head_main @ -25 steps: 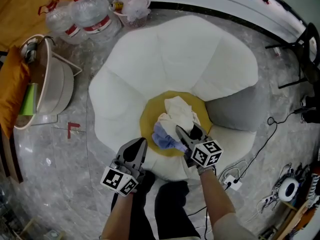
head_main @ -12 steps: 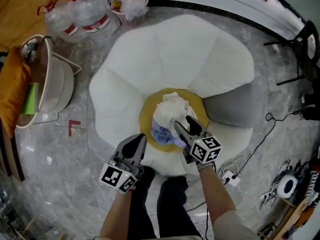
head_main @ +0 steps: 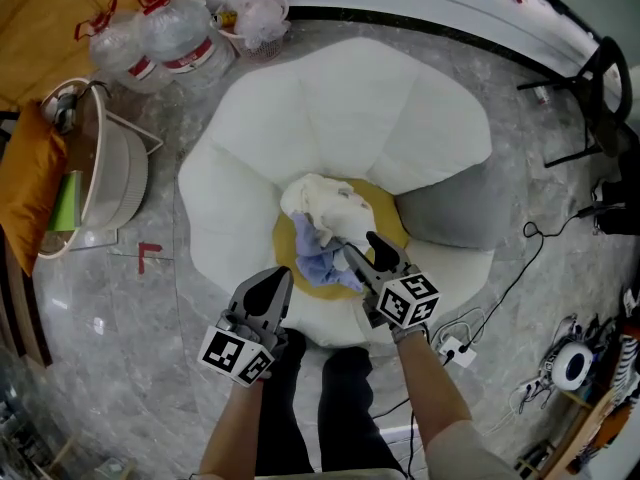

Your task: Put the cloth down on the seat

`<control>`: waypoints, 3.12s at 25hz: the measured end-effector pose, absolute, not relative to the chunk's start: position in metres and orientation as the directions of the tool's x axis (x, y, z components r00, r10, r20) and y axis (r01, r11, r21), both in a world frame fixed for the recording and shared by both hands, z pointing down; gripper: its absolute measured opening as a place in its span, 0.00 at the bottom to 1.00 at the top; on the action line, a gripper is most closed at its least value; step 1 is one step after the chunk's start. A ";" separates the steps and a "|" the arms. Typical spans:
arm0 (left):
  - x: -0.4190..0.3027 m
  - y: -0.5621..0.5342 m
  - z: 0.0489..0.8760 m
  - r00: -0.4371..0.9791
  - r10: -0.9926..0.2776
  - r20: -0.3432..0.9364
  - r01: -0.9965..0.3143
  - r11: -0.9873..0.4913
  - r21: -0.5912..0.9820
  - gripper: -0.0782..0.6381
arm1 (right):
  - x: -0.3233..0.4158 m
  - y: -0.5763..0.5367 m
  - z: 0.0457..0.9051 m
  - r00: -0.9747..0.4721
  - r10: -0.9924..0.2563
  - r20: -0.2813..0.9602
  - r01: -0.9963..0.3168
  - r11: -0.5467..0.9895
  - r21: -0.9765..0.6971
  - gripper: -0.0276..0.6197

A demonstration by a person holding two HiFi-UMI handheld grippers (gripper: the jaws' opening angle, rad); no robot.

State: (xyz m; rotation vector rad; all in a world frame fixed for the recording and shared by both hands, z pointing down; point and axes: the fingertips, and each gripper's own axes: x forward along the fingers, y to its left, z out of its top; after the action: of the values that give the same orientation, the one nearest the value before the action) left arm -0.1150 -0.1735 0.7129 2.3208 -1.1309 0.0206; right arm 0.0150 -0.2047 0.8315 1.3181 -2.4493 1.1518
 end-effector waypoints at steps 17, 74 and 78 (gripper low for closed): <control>-0.081 -0.150 0.641 0.679 -0.705 0.204 -0.701 -0.540 0.465 0.13 | 0.033 -0.172 0.735 -0.601 -0.706 0.373 -0.758 0.357 -0.545 0.21; -0.015 -0.055 0.386 0.786 -0.608 0.112 -0.592 -0.688 0.420 0.13 | 0.039 -0.061 0.384 -0.729 -0.667 0.153 -0.640 0.586 -0.496 0.07; -0.013 -0.046 0.372 0.795 -0.599 0.099 -0.581 -0.702 0.411 0.13 | 0.036 -0.052 0.367 -0.736 -0.662 0.141 -0.631 0.597 -0.496 0.07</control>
State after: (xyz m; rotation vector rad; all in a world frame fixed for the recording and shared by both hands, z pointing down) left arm -0.0135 -0.0462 0.3721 2.5570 -0.8867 -0.0583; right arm 0.0363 -0.0517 0.3673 1.1582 -2.8581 0.8511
